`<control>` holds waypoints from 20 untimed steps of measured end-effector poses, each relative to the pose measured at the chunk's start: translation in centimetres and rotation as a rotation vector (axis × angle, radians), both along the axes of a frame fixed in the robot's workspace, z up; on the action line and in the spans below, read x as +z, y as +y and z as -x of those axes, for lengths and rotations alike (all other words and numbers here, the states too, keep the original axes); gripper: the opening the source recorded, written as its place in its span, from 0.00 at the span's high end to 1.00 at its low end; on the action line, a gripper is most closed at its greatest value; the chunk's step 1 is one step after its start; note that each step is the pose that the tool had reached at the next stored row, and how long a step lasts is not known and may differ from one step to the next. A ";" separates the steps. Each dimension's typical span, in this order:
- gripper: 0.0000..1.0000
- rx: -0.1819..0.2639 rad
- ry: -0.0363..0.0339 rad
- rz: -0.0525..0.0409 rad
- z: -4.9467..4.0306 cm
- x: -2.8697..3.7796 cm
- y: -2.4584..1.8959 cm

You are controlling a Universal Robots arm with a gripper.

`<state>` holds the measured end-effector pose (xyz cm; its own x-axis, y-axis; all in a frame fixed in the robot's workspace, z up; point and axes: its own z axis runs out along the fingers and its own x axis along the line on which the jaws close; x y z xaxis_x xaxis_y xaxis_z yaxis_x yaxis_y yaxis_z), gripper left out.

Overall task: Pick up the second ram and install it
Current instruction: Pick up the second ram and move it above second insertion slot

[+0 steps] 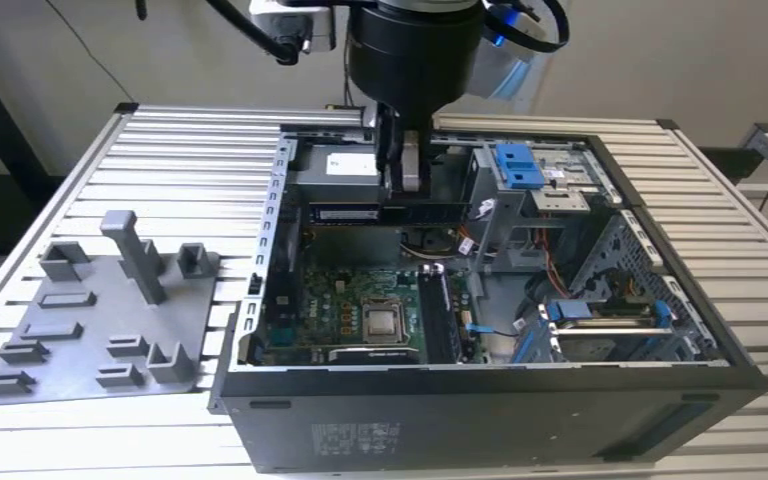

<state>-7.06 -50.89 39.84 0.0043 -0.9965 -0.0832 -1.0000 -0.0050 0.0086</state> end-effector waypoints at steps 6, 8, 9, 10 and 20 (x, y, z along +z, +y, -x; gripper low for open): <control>0.86 0.000 0.0001 -0.0001 -1.87 0.00 0.00; 0.86 0.000 0.0002 0.0000 -2.46 0.00 0.00; 0.86 0.000 0.0001 -0.0001 -2.76 0.00 0.00; 0.86 0.000 0.0002 0.0000 -3.04 0.00 0.00; 0.86 0.000 0.0002 0.0001 -5.78 0.00 0.00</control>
<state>-1.29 -50.90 39.84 0.0043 -0.9965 -0.0831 -0.9999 -0.0050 0.0088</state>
